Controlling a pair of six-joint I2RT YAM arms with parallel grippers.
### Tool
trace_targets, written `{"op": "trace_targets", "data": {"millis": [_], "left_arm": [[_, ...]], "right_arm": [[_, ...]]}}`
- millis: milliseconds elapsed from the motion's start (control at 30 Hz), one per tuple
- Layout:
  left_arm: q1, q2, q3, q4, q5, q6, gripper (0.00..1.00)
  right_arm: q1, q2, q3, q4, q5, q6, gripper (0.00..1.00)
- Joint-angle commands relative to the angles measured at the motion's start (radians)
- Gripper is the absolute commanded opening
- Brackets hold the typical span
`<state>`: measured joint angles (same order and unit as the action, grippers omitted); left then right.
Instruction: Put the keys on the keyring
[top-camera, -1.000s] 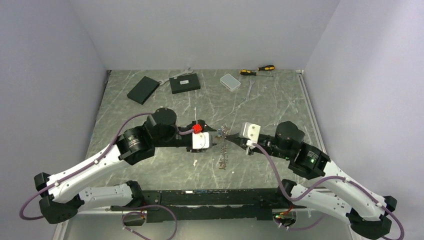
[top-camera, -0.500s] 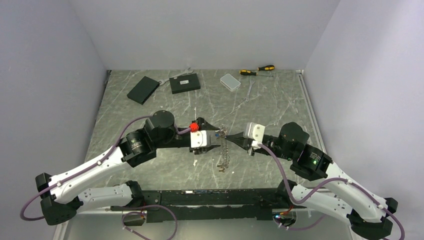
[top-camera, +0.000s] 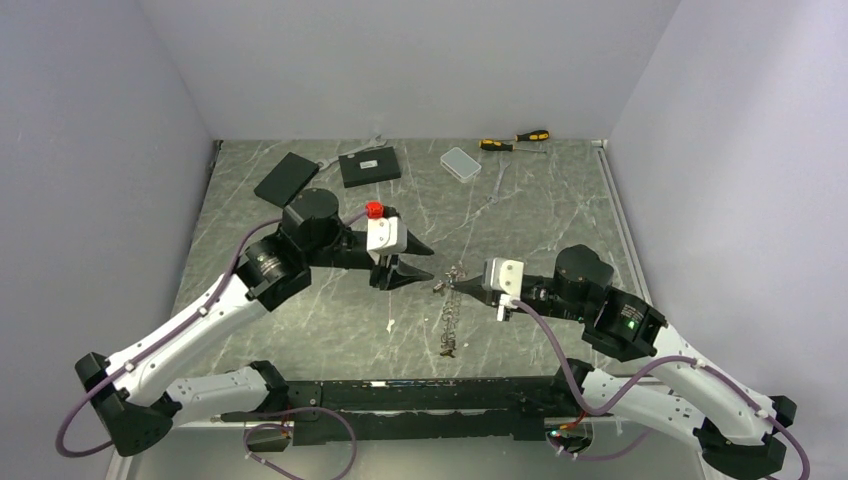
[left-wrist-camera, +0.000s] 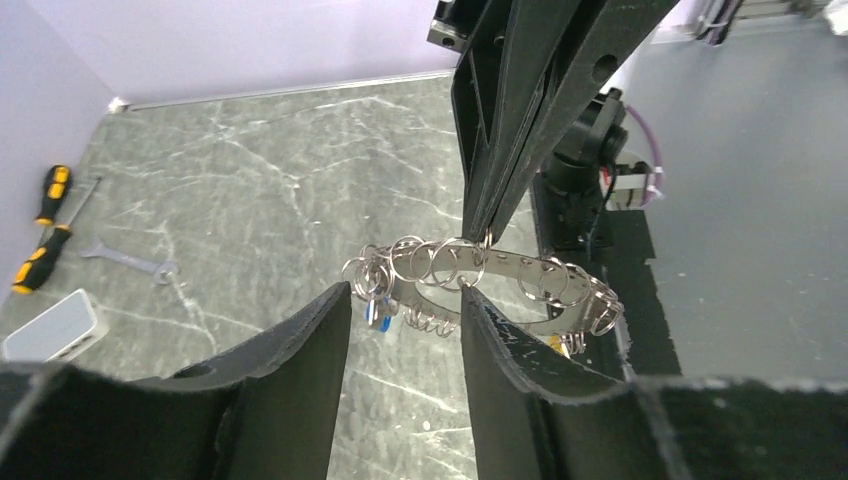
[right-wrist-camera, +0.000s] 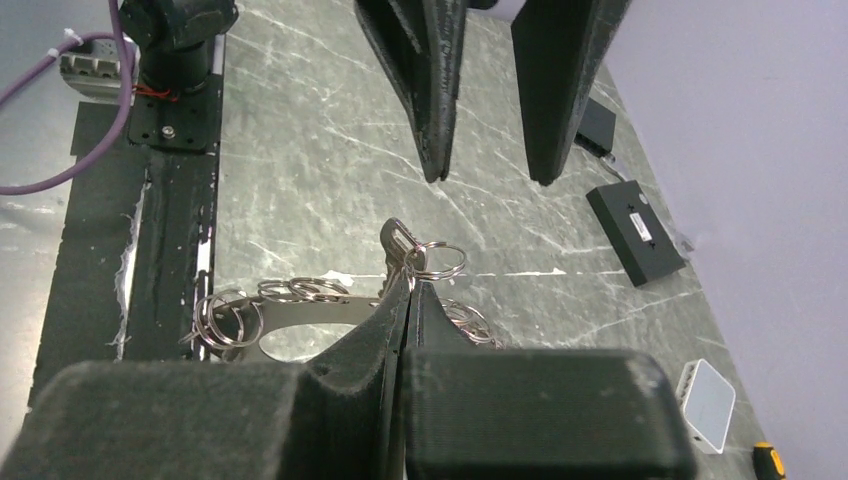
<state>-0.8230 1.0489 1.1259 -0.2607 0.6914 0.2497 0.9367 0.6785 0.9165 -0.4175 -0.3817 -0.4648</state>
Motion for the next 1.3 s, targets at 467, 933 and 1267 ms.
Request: {"op": "trace_targets", "data": {"millis": [467,933,1267], "left_arm": [[0.054,0.161,0.16,-0.089,0.33,-0.125,0.39],[0.052,0.236,0.199,-0.136,0.365,-0.13,0.4],[0.052,0.259,0.195,-0.111,0.392,-0.162,0.28]], "right_arm": [[0.002,-0.011,0.065,0.024,-0.054,-0.078,0.0],[0.002,-0.02,0.071,0.002,-0.061,-0.105,0.0],[0.002,-0.016,0.07,0.013,-0.055,-0.12,0.0]]}}
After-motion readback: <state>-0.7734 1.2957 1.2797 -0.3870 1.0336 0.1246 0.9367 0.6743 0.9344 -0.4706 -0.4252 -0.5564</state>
